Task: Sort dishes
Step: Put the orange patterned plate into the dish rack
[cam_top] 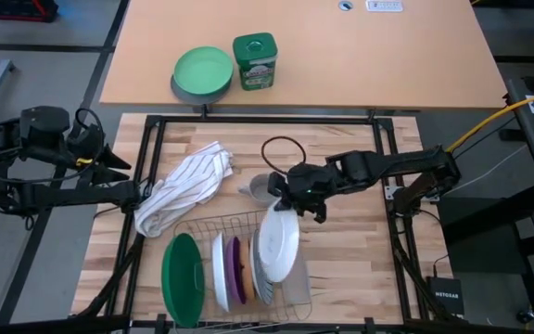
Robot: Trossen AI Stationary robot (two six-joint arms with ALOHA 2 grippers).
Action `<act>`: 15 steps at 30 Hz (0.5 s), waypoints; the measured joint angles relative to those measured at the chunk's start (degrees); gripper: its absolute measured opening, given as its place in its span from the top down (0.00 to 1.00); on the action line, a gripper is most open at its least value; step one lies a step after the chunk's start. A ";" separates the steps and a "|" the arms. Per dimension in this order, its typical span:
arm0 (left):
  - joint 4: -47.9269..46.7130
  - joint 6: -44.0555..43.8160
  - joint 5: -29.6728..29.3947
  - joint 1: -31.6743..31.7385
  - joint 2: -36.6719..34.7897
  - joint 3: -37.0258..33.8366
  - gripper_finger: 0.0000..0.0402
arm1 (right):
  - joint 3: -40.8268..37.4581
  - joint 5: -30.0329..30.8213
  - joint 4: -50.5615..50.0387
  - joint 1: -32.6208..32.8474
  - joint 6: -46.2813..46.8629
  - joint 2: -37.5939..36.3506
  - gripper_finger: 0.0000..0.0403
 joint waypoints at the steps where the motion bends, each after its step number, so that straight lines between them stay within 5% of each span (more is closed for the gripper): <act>1: -0.01 -0.03 0.01 0.00 0.00 0.00 0.58 | 0.00 0.36 1.84 0.00 0.12 -0.18 0.96; 15: -0.01 -1.03 0.02 0.00 0.00 0.00 0.58 | 0.00 0.04 12.78 0.00 -0.06 -0.51 0.96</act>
